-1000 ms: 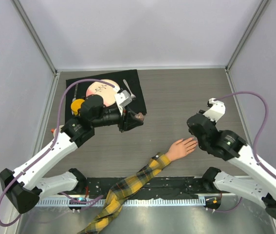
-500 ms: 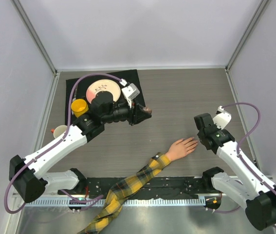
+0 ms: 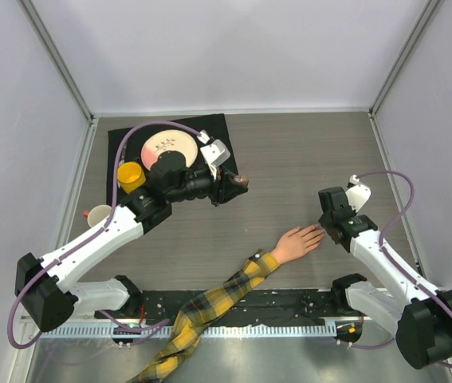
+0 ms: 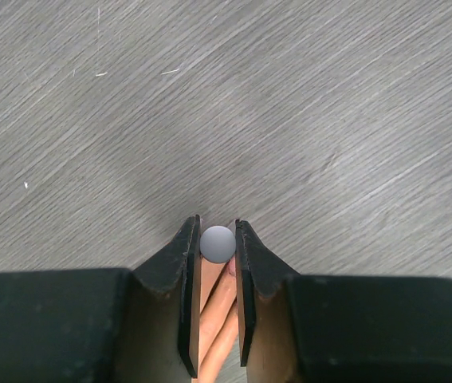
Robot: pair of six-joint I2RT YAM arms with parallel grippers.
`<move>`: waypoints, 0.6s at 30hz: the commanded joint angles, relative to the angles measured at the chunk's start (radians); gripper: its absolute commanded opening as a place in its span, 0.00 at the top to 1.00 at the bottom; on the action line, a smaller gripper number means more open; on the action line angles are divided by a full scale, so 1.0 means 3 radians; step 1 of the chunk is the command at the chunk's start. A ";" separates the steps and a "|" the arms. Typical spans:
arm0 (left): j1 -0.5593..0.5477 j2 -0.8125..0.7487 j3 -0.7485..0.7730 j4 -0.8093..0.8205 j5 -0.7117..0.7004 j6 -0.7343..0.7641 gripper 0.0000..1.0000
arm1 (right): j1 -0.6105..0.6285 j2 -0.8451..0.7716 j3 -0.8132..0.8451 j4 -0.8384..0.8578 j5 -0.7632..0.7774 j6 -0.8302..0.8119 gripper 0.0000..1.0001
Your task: Paint the nails
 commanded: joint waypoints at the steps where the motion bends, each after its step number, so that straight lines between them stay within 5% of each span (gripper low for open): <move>1: -0.0016 -0.0070 -0.0008 0.0258 -0.0031 0.0085 1.00 | -0.0029 0.0094 -0.0004 0.0223 0.0009 -0.0035 0.99; 18: -0.0016 -0.0070 -0.0013 0.0278 0.0005 0.0069 1.00 | -0.0034 0.0263 0.0001 0.0218 0.0004 0.0011 0.99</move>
